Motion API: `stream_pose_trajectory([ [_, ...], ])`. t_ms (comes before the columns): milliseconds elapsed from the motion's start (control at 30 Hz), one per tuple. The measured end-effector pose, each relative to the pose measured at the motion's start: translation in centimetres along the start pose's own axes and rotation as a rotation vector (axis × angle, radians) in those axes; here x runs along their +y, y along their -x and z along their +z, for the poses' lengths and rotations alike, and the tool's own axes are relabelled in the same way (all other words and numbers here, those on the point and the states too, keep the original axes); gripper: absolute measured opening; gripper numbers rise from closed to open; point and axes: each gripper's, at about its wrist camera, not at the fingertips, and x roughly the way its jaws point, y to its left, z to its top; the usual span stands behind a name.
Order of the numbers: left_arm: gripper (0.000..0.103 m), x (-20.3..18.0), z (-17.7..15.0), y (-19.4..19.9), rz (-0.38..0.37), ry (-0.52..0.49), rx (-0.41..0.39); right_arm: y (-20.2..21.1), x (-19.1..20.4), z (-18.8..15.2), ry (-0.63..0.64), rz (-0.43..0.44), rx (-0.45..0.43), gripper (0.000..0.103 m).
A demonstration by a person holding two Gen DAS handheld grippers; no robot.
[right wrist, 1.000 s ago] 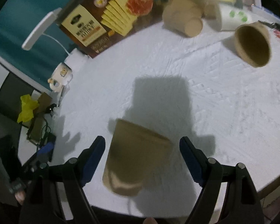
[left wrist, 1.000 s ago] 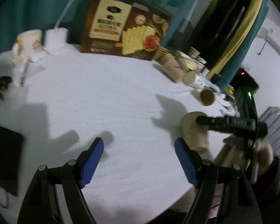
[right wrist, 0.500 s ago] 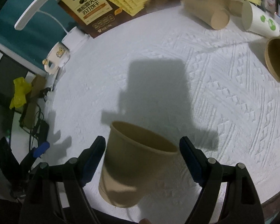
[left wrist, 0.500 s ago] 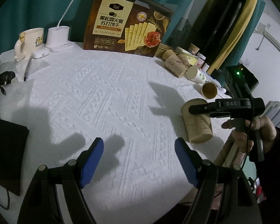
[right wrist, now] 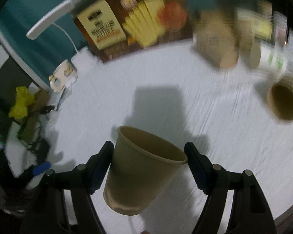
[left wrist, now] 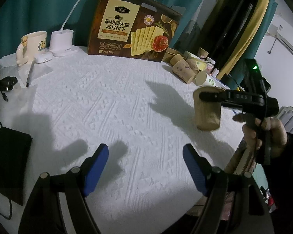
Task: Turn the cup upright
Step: 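Grasp the brown cup with the right gripper while the left gripper releases it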
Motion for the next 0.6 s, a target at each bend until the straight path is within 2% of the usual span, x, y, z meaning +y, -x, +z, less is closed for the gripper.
stream_pose_trajectory([
  [133,0.079,-0.3,0.1,0.1,0.039,-0.016,-0.012,0.4,1.8,-0.2,0.119,-0.11,-0.149,0.072],
  [300,0.079,0.1,0.2,-0.2,0.098,-0.009,-0.019,-0.3,4.0,-1.6,0.25,-0.231,-0.254,0.072],
  [600,0.079,0.5,0.1,-1.1,0.104,0.017,0.004,-0.8,4.6,-4.6,0.316,-0.325,-0.332,0.072],
])
